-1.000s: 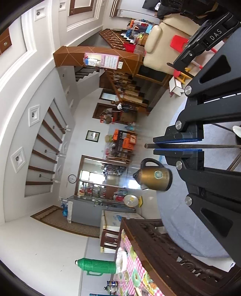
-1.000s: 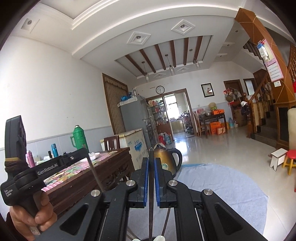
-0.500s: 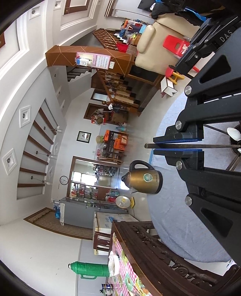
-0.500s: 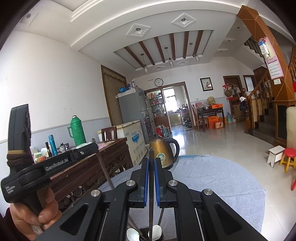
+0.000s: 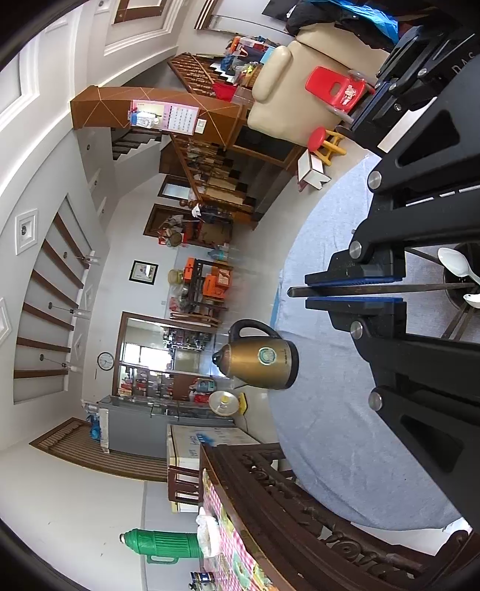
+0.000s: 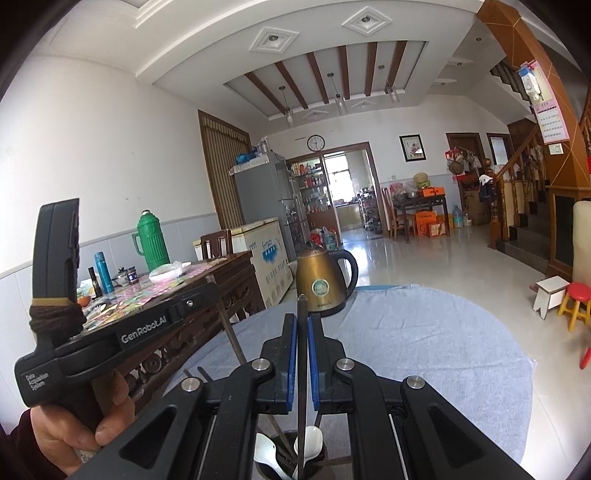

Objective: Organize utensils
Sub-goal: 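Drop the chopsticks into the cup and open both grippers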

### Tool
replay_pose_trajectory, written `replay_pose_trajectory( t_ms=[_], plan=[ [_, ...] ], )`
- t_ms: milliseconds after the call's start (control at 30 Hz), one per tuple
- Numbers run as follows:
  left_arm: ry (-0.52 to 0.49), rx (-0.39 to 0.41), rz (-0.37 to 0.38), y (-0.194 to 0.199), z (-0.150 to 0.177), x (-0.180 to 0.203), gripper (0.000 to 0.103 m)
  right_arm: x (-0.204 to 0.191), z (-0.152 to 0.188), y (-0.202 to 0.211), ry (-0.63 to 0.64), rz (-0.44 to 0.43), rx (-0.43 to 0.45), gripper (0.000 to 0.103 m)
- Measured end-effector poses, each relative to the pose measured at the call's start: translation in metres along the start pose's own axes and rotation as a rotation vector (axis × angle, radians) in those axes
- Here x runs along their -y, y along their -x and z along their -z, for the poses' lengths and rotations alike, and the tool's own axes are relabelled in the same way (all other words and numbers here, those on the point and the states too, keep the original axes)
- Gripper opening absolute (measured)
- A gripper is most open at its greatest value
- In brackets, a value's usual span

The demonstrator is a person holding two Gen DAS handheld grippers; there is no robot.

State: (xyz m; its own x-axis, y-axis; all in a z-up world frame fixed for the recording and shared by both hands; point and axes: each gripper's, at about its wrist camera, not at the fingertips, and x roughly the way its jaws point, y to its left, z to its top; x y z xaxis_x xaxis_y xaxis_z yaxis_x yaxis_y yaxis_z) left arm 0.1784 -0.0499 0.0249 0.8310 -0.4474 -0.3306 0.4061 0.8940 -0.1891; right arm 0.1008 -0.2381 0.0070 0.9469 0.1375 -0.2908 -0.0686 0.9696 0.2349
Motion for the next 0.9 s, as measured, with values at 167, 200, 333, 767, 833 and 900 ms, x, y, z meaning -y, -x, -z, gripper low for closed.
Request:
replay_pose_trajectory(
  t_ms=[167,200,333,767,833,900],
  plan=[
    [0.0,-0.023,0.002,-0.004,0.003,0.0,0.005,0.002,0.004,-0.004,-0.007,0.003,-0.021,0.007],
    [0.001,-0.03,0.003,-0.005,0.004,0.0,0.005,0.002,0.004,-0.005,-0.007,0.004,-0.027,0.007],
    [0.004,-0.051,0.003,-0.008,0.008,0.0,0.005,0.001,0.008,-0.009,-0.012,0.01,-0.051,0.007],
    [0.001,0.004,0.004,0.014,0.002,-0.007,0.052,0.014,0.009,-0.011,-0.087,0.016,-0.074,0.033],
    [-0.015,0.029,-0.009,0.023,0.0,-0.006,0.056,0.017,0.007,-0.004,-0.101,0.024,-0.042,0.033],
    [-0.024,0.033,-0.012,0.031,-0.002,-0.006,0.066,0.019,0.004,0.0,-0.098,0.035,-0.027,0.033]
  ],
)
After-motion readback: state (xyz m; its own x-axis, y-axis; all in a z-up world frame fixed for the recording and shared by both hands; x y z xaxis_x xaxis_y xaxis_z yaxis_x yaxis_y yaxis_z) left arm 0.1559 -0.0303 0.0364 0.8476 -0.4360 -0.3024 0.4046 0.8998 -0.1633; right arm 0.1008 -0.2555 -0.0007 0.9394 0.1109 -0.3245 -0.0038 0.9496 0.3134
